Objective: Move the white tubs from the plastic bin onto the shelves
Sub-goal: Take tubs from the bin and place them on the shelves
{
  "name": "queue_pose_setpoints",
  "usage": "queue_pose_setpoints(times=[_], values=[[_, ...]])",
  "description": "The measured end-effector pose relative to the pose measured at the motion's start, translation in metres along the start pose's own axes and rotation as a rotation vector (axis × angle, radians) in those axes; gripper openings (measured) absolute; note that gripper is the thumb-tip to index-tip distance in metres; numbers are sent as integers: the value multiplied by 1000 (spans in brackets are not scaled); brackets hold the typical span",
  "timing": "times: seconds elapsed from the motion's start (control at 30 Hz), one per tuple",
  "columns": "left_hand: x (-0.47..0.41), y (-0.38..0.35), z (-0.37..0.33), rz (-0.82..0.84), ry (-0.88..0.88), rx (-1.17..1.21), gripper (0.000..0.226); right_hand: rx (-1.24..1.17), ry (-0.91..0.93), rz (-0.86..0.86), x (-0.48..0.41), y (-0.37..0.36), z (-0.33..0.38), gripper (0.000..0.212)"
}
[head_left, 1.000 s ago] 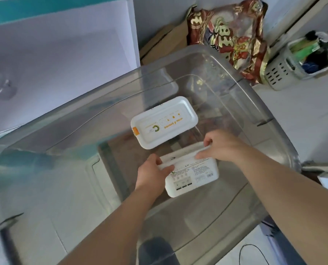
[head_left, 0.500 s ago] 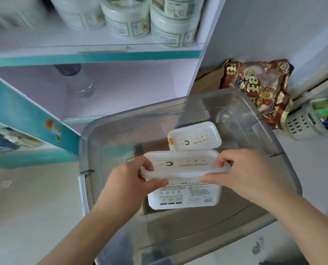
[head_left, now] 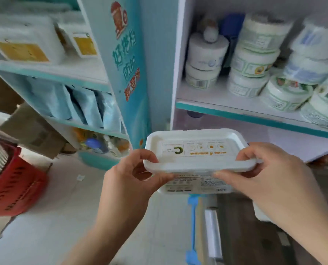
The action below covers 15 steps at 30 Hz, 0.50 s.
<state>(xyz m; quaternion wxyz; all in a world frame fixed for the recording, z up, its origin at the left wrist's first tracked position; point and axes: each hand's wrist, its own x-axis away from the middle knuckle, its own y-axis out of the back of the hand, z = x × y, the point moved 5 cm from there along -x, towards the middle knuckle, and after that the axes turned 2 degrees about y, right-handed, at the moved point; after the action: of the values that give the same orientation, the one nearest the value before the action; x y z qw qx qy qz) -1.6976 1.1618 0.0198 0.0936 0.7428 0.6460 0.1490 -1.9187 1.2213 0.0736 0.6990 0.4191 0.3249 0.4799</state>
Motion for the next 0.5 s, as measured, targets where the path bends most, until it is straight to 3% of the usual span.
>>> queue_pose_setpoints(times=[0.27, 0.4, 0.5], values=[[-79, 172, 19, -94, -62, 78, 27, -157, 171, 65, -60, -83, 165, 31], [-132, 236, 13, -102, -126, 120, 31, -211, 247, -7, -93, -101, 233, 25], [-174, 269, 1, -103, -213, 97, 36, -238, 280, -81, -116, -108, 272, 31]])
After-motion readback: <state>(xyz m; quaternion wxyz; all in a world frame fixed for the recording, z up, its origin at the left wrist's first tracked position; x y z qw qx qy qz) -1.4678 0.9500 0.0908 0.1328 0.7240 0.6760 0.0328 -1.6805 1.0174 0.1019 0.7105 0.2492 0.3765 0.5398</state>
